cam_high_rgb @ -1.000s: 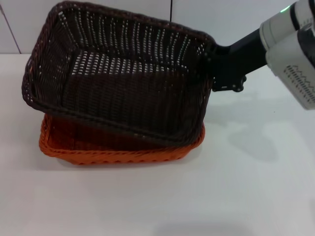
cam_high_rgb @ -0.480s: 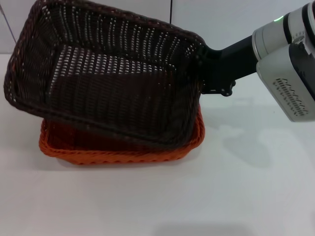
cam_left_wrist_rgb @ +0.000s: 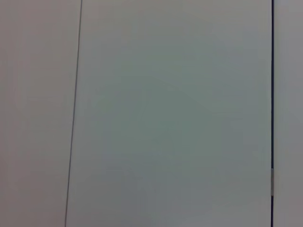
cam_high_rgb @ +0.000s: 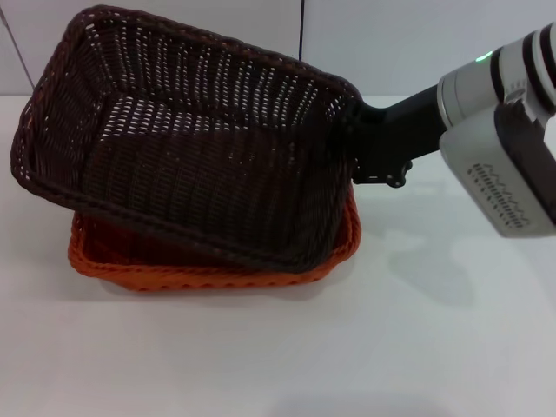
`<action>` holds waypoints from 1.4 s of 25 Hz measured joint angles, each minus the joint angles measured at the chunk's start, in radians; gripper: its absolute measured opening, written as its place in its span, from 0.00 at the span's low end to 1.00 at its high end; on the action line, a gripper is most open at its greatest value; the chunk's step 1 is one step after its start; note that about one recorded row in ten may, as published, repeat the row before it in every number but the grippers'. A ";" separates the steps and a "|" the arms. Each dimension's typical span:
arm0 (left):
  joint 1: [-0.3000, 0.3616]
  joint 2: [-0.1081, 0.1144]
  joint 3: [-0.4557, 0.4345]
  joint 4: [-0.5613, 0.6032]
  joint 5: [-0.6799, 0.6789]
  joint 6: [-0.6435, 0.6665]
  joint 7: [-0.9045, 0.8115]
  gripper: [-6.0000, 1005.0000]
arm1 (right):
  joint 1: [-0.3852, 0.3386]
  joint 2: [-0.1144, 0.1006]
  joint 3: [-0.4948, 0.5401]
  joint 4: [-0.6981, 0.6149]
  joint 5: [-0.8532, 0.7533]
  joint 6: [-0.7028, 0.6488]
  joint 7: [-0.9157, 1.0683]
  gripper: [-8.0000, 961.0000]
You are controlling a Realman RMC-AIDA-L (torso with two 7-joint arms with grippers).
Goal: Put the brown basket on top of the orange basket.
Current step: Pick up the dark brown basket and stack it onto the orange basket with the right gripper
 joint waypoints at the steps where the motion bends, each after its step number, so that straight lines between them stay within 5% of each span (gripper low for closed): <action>1: 0.000 0.000 0.000 0.000 0.000 0.000 0.000 0.62 | 0.000 0.000 0.000 0.000 0.000 0.000 0.000 0.20; 12: 0.001 0.004 0.000 -0.004 0.000 0.000 -0.007 0.69 | -0.067 0.006 -0.077 0.038 0.002 0.104 0.039 0.28; 23: -0.005 0.004 -0.002 -0.014 0.000 -0.005 -0.011 0.70 | -0.095 0.005 -0.035 0.134 0.118 0.108 0.036 0.30; 35: -0.008 0.011 -0.005 -0.015 0.000 -0.006 -0.012 0.70 | -0.319 0.010 -0.234 0.260 0.087 0.255 0.069 0.30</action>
